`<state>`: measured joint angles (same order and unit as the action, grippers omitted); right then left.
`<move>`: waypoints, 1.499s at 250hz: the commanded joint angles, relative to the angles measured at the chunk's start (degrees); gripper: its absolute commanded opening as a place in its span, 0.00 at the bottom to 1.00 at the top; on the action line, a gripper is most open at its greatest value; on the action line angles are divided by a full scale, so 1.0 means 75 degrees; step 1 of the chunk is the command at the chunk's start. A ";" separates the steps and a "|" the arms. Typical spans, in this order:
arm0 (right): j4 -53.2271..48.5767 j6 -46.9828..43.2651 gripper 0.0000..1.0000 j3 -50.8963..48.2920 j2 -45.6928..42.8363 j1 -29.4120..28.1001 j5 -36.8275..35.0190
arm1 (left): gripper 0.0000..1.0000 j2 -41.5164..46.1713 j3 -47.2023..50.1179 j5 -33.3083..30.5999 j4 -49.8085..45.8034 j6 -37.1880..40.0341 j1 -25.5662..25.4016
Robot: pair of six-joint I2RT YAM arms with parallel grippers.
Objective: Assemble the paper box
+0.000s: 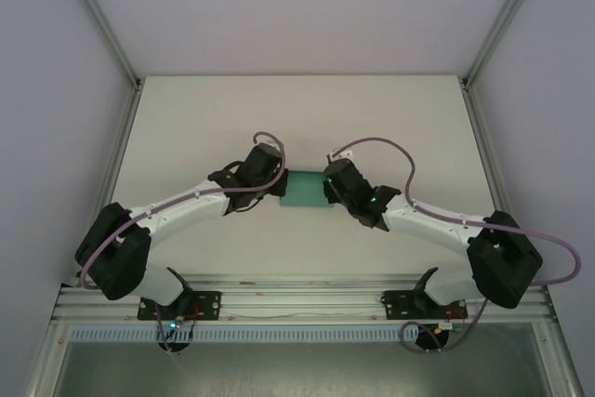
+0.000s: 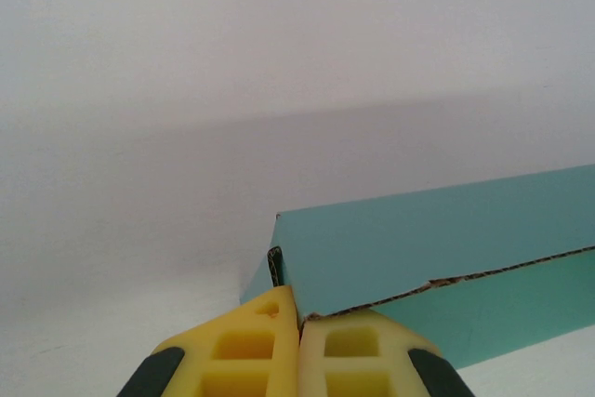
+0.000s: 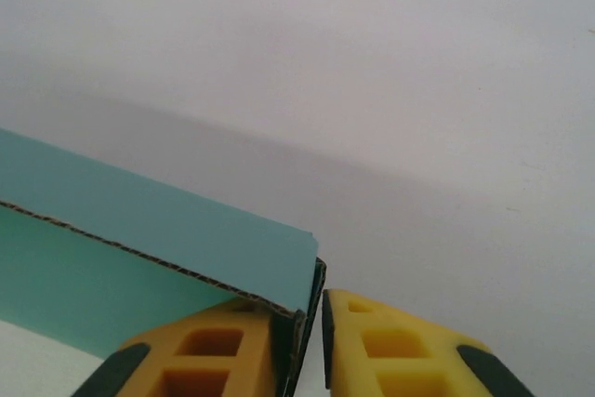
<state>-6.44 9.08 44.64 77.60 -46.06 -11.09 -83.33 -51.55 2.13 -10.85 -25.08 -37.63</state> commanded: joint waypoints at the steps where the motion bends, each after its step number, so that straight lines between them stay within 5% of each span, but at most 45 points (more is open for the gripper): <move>1: -0.0543 -0.0083 0.29 0.0189 -0.0292 -0.0087 0.0293 | 0.01 -0.0260 0.0506 0.0379 -0.0927 -0.0066 -0.0253; 42: -0.0825 -0.0457 0.54 0.0555 -0.0749 0.0000 0.0639 | 0.01 -0.0275 0.0466 0.0068 -0.0946 -0.0045 -0.0411; 74: -0.0402 -0.0424 0.63 0.0526 -0.1002 0.0086 0.0523 | 0.01 -0.0303 0.0458 0.0038 -0.0868 -0.0045 -0.0497; 206: -0.0648 0.0460 0.61 0.0103 -0.0229 0.0780 0.0361 | 0.02 -0.0266 0.0365 -0.0059 -0.0815 0.0181 -0.0666; 375: -0.0484 0.1298 0.49 -0.0946 -0.0150 0.0780 0.1148 | 0.76 0.0258 -0.0393 0.0911 -0.1983 0.1931 -0.0666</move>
<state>-5.41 17.28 41.63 75.24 -40.01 -4.23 -82.00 -53.65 4.34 -20.38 -13.85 -41.65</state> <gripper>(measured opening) 0.494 0.694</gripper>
